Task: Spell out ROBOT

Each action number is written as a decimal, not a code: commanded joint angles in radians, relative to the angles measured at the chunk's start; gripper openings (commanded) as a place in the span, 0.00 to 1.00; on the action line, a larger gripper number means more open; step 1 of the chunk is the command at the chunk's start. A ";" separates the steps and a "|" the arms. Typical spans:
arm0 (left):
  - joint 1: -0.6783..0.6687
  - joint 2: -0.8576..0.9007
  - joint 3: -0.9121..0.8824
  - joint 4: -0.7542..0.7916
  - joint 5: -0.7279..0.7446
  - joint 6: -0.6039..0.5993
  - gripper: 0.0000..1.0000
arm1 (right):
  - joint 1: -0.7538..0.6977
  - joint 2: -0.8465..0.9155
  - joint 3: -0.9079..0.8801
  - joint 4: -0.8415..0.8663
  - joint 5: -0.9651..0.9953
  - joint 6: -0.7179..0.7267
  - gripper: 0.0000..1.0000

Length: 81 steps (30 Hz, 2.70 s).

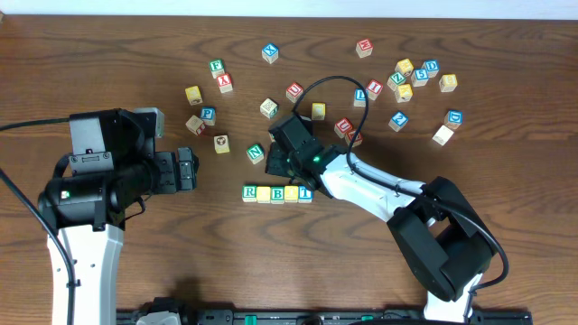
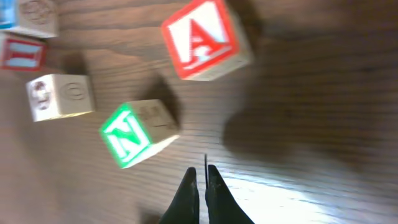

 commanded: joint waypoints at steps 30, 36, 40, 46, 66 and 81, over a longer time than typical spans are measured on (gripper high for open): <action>0.004 -0.001 0.013 -0.002 0.015 0.013 0.96 | -0.159 0.008 0.002 -0.469 -0.005 -0.006 0.01; 0.004 -0.001 0.013 -0.002 0.015 0.013 0.96 | -0.148 0.008 0.002 -0.549 -0.006 -0.008 0.01; 0.004 -0.001 0.013 -0.002 0.015 0.013 0.96 | -0.142 0.008 0.002 -0.558 -0.038 -0.036 0.01; 0.004 -0.001 0.013 -0.002 0.015 0.013 0.96 | -0.117 0.008 0.002 -0.534 -0.059 -0.035 0.01; 0.004 -0.001 0.013 -0.002 0.015 0.013 0.96 | -0.111 0.008 0.002 -0.507 -0.109 -0.031 0.01; 0.004 -0.001 0.013 -0.002 0.015 0.013 0.96 | -0.111 0.008 0.002 -0.496 -0.115 -0.024 0.01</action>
